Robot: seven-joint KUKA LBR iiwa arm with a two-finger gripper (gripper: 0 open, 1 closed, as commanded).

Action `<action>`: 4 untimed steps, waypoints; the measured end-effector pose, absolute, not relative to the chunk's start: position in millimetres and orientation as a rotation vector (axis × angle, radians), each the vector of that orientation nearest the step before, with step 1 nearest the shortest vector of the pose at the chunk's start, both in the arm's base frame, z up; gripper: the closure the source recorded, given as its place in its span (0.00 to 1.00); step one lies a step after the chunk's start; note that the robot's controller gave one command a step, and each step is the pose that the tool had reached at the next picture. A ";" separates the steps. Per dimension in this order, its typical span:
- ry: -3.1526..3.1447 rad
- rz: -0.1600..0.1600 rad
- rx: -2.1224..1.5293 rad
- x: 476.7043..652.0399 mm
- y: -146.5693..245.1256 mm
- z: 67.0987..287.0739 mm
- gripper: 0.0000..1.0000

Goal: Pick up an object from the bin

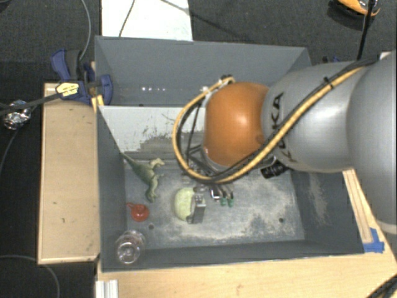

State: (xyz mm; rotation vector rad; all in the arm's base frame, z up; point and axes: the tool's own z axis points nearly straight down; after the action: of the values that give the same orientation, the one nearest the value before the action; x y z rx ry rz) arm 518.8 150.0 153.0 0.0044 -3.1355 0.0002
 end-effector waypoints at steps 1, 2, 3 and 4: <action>-3.143 -0.002 -0.001 520.7 149.4 157.3 0.00; -3.144 -0.002 -0.003 521.3 149.1 156.9 0.00; -3.139 0.000 0.119 523.0 146.3 125.6 0.00; -3.094 -0.001 0.552 525.8 134.7 119.2 0.00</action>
Offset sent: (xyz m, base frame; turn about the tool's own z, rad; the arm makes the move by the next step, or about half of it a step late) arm 0.0322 -0.0311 -0.0784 0.0182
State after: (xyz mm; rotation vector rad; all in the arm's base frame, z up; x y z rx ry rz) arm 525.8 134.7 119.2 0.5525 -3.0943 -0.0015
